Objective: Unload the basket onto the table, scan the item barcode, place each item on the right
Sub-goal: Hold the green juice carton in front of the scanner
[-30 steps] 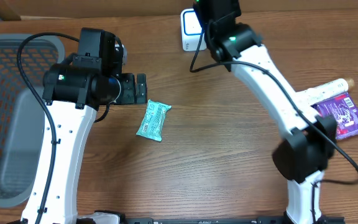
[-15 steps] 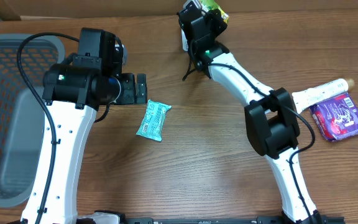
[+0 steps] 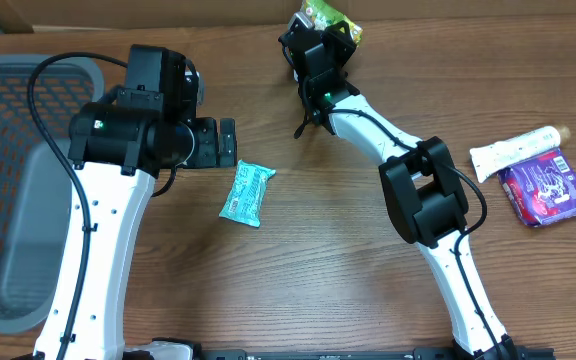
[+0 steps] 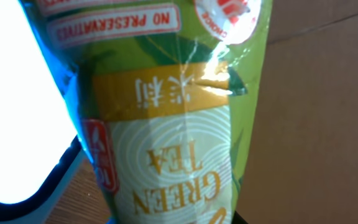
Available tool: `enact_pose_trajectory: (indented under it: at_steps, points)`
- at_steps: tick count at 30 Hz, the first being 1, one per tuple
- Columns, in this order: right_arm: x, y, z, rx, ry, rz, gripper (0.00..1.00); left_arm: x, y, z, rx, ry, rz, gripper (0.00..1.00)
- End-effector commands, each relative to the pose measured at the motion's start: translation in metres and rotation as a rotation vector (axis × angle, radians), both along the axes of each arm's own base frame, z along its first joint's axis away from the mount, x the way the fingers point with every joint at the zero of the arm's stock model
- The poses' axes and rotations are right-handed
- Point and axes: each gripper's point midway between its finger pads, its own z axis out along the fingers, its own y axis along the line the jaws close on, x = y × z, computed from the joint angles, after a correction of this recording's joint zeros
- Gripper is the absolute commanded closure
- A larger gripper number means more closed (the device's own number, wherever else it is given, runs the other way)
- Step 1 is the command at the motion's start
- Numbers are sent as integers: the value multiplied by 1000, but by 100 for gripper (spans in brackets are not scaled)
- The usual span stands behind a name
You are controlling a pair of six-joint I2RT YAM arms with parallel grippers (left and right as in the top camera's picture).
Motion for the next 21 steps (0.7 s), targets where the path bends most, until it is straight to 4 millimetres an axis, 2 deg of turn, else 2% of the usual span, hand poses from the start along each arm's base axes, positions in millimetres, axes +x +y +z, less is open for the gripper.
enact_pose_trajectory:
  at_steps: [1,18,21]
  points:
    - [2,3,26,27,-65,-11,96,2,-1,-1,3,2,-16,0]
    - [7,6,28,38,-73,24,96,2,-1,-1,3,2,-16,1]
    - [5,4,33,9,-73,11,96,2,-1,-1,3,2,-16,0]
